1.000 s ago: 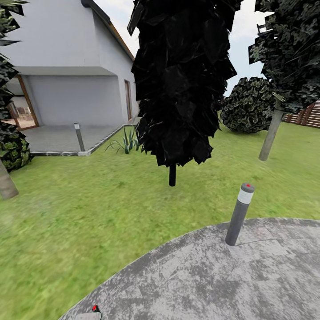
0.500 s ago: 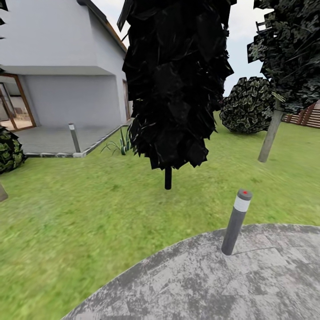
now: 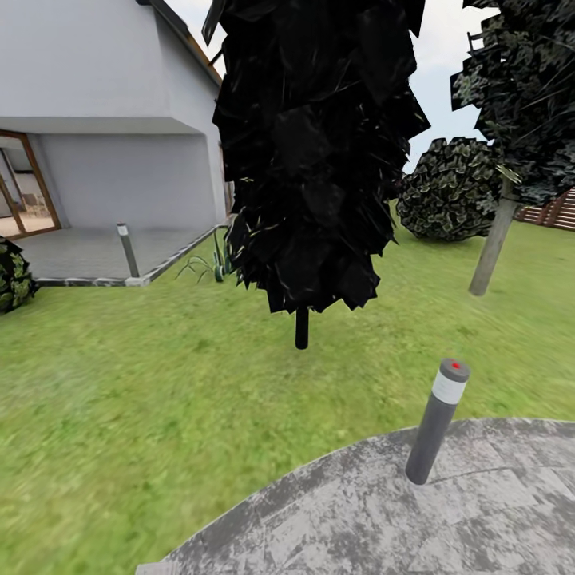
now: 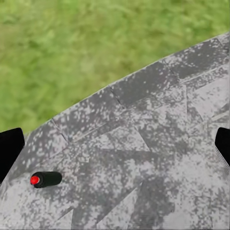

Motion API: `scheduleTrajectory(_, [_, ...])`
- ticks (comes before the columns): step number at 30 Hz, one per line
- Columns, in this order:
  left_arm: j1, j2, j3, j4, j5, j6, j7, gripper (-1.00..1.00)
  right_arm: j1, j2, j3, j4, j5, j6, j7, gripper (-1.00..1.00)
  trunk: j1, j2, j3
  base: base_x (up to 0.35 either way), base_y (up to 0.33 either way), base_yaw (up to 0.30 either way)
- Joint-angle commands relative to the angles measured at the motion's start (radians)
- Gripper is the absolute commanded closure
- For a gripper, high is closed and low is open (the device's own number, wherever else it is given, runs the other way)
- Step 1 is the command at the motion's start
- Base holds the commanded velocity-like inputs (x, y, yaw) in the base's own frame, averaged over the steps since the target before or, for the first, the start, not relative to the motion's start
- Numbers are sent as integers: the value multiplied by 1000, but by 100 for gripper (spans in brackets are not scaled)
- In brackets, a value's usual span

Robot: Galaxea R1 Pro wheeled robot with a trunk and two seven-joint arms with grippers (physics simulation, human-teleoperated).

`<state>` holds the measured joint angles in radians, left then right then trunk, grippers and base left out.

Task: In the garden, pick up the pesticide atomizer on the floor and spray pesticide onto both trees until each tree trunk is fully covered.

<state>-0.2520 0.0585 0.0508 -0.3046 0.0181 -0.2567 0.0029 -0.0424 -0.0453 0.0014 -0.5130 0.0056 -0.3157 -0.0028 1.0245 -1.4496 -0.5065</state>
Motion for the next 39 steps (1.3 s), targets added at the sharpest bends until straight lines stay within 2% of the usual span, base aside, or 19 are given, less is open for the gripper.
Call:
scheduleTrajectory(1, [-1,0,1,1,2,-3,0,-100,-1,0,0,1,1,-3,0,-100,1,0,-1,338,0,0])
scheduleTrajectory(23, [-1,0,0,1,2,-4,0,-100,-1,0,0,1,1,-3,0,-100,1,0,-1,338,-34,3])
scheduleTrajectory(39, [-1,0,0,1,2,-4,0,-100,-1,1,0,1,1,-3,-1,-100,1,0,-1,338,-71,245])
